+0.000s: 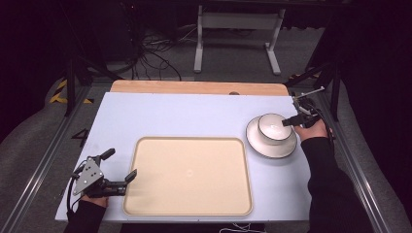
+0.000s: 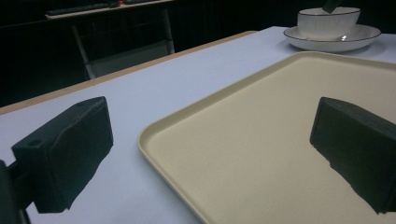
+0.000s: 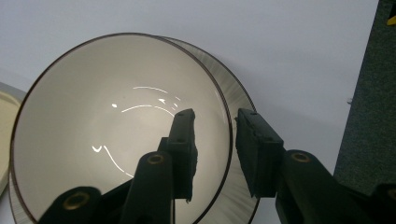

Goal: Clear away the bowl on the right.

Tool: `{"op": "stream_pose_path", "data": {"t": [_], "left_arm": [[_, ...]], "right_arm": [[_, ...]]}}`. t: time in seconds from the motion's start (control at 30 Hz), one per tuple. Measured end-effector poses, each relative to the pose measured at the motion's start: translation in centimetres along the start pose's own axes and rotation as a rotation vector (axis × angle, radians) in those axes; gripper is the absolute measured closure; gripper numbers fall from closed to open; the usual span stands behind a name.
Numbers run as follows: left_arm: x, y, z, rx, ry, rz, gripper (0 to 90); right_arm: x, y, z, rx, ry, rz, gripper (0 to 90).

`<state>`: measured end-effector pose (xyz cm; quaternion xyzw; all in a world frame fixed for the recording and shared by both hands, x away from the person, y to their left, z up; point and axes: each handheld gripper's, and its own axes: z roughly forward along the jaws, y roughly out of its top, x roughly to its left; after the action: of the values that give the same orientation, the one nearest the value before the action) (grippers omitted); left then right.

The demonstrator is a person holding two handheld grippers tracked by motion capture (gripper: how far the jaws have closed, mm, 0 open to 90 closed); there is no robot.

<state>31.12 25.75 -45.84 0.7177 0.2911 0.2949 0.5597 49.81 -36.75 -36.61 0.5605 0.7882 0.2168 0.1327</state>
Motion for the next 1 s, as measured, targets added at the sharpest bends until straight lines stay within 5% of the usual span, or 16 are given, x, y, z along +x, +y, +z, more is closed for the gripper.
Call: {"op": "stream_pose_path", "data": {"t": [0.53, 1.0], "left_arm": [[0.0, 0.0, 0.0, -0.001, -0.002, -0.001, 0.2], [0.0, 0.0, 0.0, 0.001, -0.001, -0.001, 0.2]], "right_arm": [[-0.6, 0.3, 2.5, 0.099, 0.020, 0.038, 78.8], [-0.8, 0.7, 2.4, 0.146, 0.048, 0.106, 83.9]]}}
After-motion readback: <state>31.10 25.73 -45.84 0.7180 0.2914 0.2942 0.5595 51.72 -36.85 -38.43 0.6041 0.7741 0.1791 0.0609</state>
